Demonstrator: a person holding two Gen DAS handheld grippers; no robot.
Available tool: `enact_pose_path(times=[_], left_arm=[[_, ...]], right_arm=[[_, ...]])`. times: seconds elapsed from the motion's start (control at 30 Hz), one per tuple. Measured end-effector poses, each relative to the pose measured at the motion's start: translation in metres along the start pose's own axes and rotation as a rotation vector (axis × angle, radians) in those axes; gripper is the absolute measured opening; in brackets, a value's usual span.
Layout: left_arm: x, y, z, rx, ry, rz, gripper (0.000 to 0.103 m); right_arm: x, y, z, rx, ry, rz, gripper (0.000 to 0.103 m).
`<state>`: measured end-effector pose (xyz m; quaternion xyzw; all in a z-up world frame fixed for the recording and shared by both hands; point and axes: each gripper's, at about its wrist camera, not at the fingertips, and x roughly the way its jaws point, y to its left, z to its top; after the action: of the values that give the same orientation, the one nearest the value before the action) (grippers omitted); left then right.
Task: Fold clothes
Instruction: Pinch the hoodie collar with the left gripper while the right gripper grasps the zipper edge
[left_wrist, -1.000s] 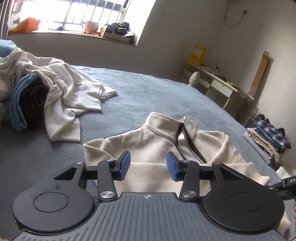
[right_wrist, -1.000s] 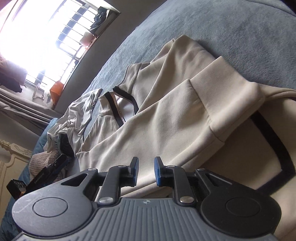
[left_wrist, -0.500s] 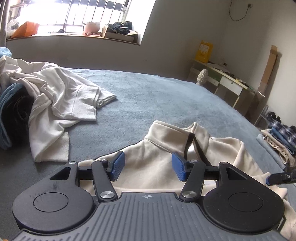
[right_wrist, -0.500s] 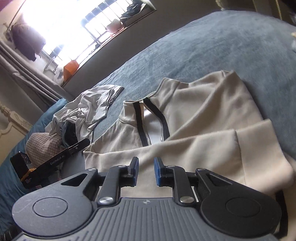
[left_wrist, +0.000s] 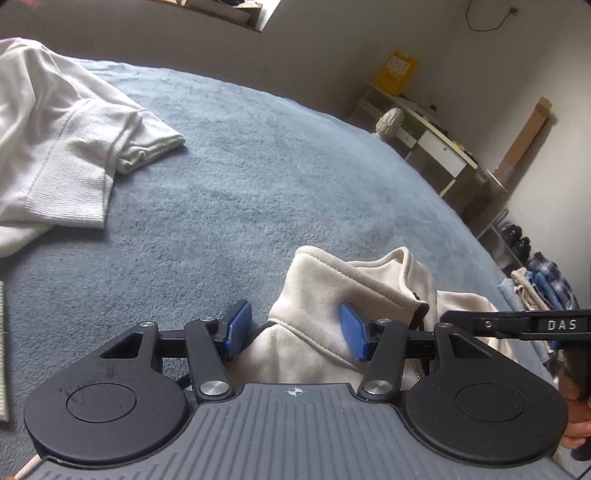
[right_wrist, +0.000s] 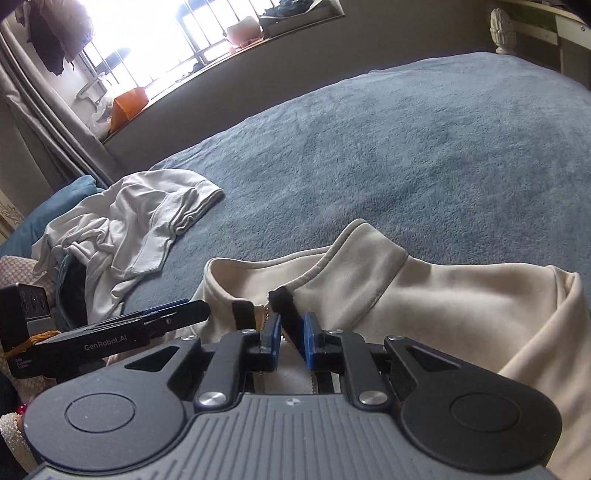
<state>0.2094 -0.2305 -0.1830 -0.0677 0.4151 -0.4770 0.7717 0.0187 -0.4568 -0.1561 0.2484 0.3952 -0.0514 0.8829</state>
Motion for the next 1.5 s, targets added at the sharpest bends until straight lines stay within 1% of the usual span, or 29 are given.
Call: enact_pose_path(times=[0.13, 0.2, 0.23, 0.27, 0.3, 0.33, 0.37, 0.4, 0.47, 0.57, 0.67, 0.73, 0.8, 0.87, 0.97, 1.07, 1.13, 1.2, 1.23, 1.27, 1.3, 1.37, 1.43, 1.5], left_arm=[[0.010, 0.009, 0.003, -0.044, 0.021, -0.073, 0.047], [0.013, 0.011, 0.003, -0.053, 0.025, -0.088, 0.044], [0.013, 0.010, 0.003, -0.053, 0.017, -0.082, 0.040], [0.011, 0.009, 0.002, -0.053, 0.007, -0.074, 0.030], [0.009, 0.006, 0.002, -0.048, -0.012, -0.055, 0.024], [0.005, 0.002, 0.001, -0.038, -0.036, -0.041, 0.019], [-0.001, -0.004, 0.000, -0.018, -0.068, -0.037, 0.017], [-0.007, -0.013, -0.003, 0.018, -0.103, -0.036, 0.016], [-0.021, -0.035, -0.007, 0.129, -0.166, -0.037, 0.014], [-0.043, -0.077, -0.025, 0.369, -0.247, -0.040, 0.013], [-0.054, -0.108, -0.051, 0.594, -0.264, -0.036, 0.013], [-0.062, -0.121, -0.070, 0.730, -0.265, -0.034, 0.012], [-0.067, -0.128, -0.086, 0.830, -0.263, -0.027, 0.012], [-0.072, -0.130, -0.099, 0.897, -0.264, -0.013, 0.012], [-0.079, -0.127, -0.111, 0.946, -0.266, -0.002, 0.012], [-0.084, -0.126, -0.123, 0.995, -0.263, 0.008, 0.012], [-0.086, -0.126, -0.131, 1.024, -0.257, 0.014, 0.012], [-0.088, -0.126, -0.137, 1.041, -0.251, 0.019, 0.012], [-0.089, -0.126, -0.139, 1.047, -0.250, 0.023, 0.012], [-0.089, -0.127, -0.142, 1.053, -0.247, 0.026, 0.012], [-0.090, -0.127, -0.144, 1.059, -0.245, 0.030, 0.012], [-0.091, -0.127, -0.149, 1.060, -0.234, 0.035, 0.012], [-0.093, -0.126, -0.153, 1.059, -0.216, 0.044, 0.012], [-0.096, -0.125, -0.157, 1.050, -0.194, 0.057, 0.015]], right_arm=[[0.028, -0.014, 0.004, 0.046, 0.049, 0.005, 0.010], [0.038, -0.022, 0.003, 0.091, 0.064, 0.020, 0.010], [0.041, -0.026, 0.002, 0.113, 0.068, 0.032, 0.009], [0.042, -0.030, 0.001, 0.134, 0.067, 0.044, 0.008], [0.042, -0.033, 0.001, 0.150, 0.066, 0.054, 0.008], [0.041, -0.034, 0.001, 0.157, 0.067, 0.060, 0.008], [0.040, -0.035, 0.001, 0.155, 0.068, 0.063, 0.007], [0.039, -0.034, 0.001, 0.148, 0.068, 0.065, 0.008], [0.038, -0.033, 0.001, 0.136, 0.067, 0.067, 0.008], [0.035, -0.032, 0.002, 0.122, 0.060, 0.073, 0.008], [0.029, -0.032, 0.002, 0.124, 0.043, 0.086, 0.008], [0.022, -0.034, 0.003, 0.128, 0.033, 0.093, 0.009], [0.011, -0.035, 0.004, 0.131, 0.031, 0.104, 0.010], [-0.004, -0.035, 0.006, 0.126, 0.031, 0.111, 0.010], [-0.036, -0.031, 0.008, 0.110, 0.013, 0.151, 0.010], [-0.072, -0.023, 0.014, 0.079, -0.048, 0.191, 0.011], [-0.092, -0.016, 0.024, 0.050, -0.115, 0.189, 0.012], [-0.101, -0.011, 0.033, 0.029, -0.167, 0.163, 0.020], [-0.100, -0.011, 0.037, 0.033, -0.174, 0.137, 0.026], [-0.098, -0.011, 0.041, 0.037, -0.182, 0.112, 0.027], [-0.095, -0.013, 0.043, 0.046, -0.178, 0.094, 0.027], [-0.084, -0.019, 0.039, 0.073, -0.126, 0.065, 0.027], [-0.078, -0.023, 0.022, 0.081, -0.071, 0.052, 0.027], [-0.075, -0.027, 0.003, 0.082, -0.023, 0.043, 0.027]])
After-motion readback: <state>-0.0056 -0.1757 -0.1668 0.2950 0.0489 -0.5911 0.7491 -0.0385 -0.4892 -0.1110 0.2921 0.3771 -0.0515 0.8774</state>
